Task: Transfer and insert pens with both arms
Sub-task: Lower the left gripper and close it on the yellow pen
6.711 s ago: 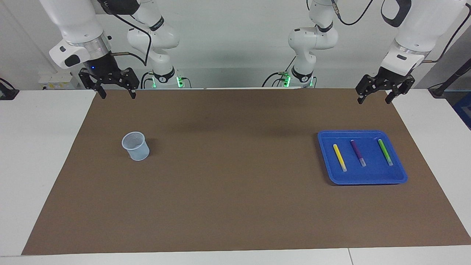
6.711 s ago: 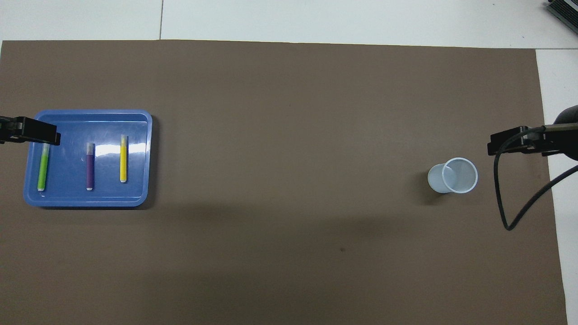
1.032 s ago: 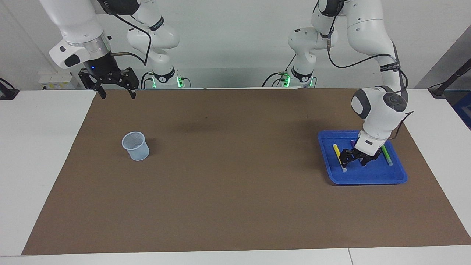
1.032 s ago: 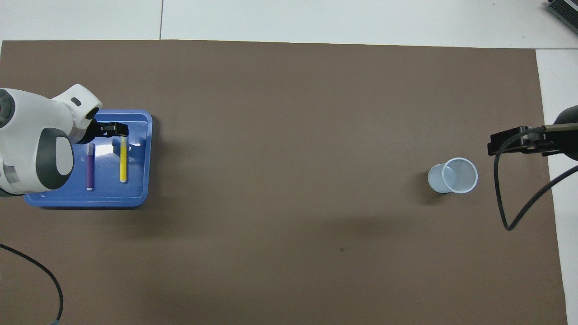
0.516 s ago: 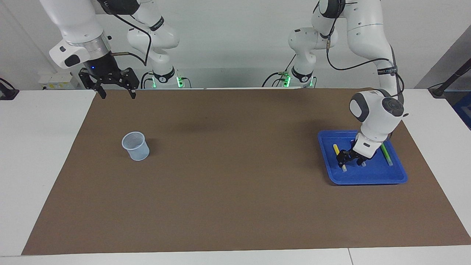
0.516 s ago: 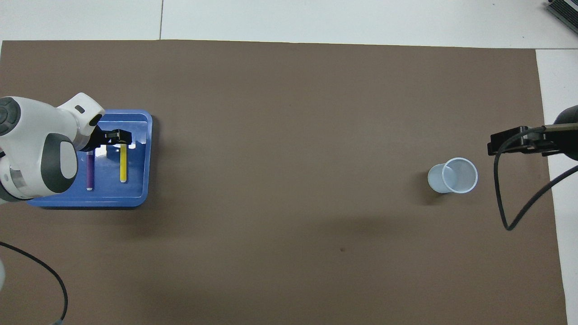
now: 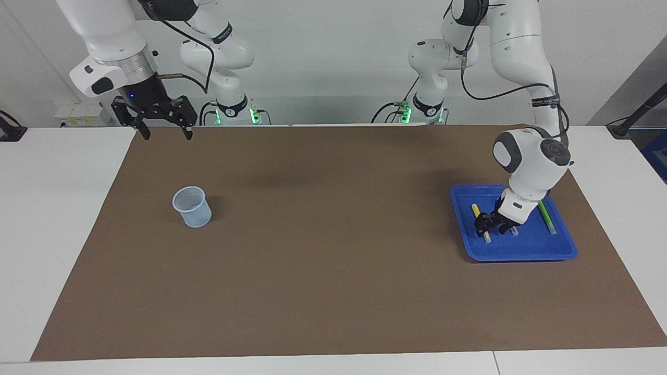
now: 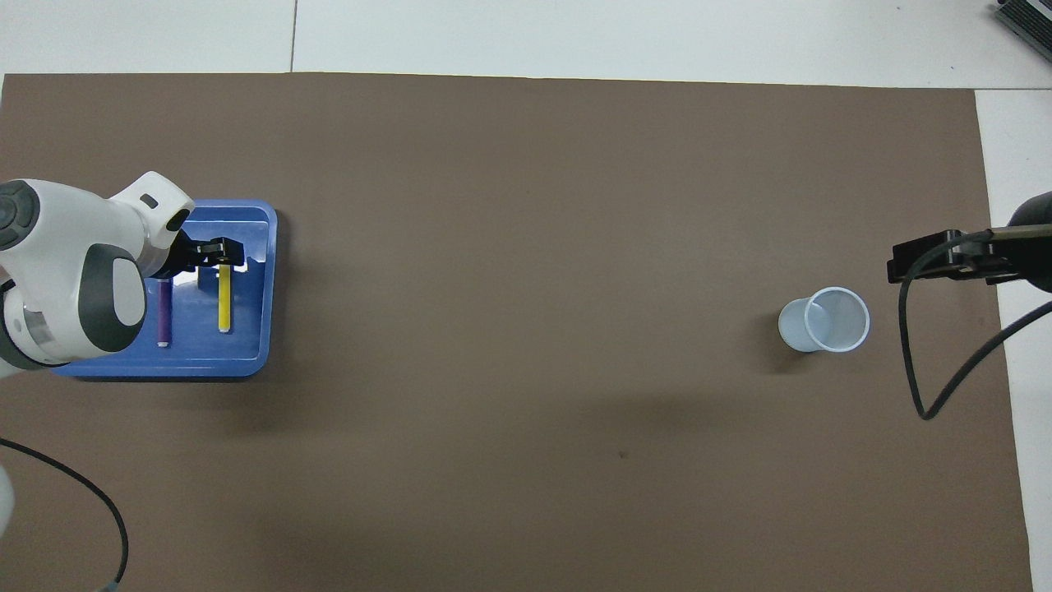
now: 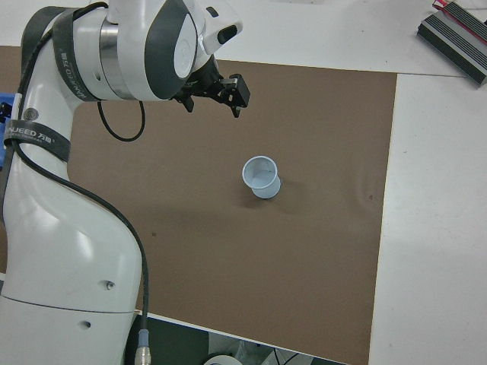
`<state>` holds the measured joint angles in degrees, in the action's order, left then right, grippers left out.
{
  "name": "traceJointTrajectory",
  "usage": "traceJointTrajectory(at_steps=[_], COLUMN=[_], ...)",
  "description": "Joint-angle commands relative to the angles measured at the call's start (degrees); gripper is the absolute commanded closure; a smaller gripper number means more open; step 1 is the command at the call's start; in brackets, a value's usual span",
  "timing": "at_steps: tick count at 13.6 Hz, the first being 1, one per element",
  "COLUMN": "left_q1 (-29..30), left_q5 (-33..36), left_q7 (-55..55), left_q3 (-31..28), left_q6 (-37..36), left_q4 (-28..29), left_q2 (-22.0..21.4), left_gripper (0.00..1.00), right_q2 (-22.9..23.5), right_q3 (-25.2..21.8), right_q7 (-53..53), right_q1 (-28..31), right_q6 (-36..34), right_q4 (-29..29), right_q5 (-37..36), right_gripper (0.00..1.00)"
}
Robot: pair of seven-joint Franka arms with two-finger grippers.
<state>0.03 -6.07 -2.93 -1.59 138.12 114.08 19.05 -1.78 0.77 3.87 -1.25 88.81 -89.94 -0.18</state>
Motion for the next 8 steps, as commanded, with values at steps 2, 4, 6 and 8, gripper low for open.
traceJointTrajectory(at_steps=[2, 4, 6, 8], left_q1=[-0.2, -0.2, -0.4, -0.5], left_q5=[-0.9, -0.9, -0.9, -0.9], left_q7=[-0.1, -0.1, -0.1, -0.1], left_q3=[-0.1, -0.1, -0.1, -0.1], left_q6=[1.6, 1.7, 1.7, 1.7], left_q4=[0.6, 0.5, 0.5, 0.5], left_q2=[0.6, 0.6, 0.6, 0.6], left_gripper=[0.31, 0.4, 0.6, 0.68], right_q2=[-0.4, -0.4, -0.3, -0.4], right_q3=[0.0, 0.0, 0.0, 0.0], right_q7=[0.3, 0.3, 0.3, 0.3], right_q1=[0.5, 0.5, 0.5, 0.5], right_q6=[-0.2, -0.2, -0.2, -0.2], right_q4=[0.0, 0.0, 0.0, 0.0], right_q5=[1.5, 1.5, 1.5, 1.5], right_gripper=[0.0, 0.0, 0.0, 0.0])
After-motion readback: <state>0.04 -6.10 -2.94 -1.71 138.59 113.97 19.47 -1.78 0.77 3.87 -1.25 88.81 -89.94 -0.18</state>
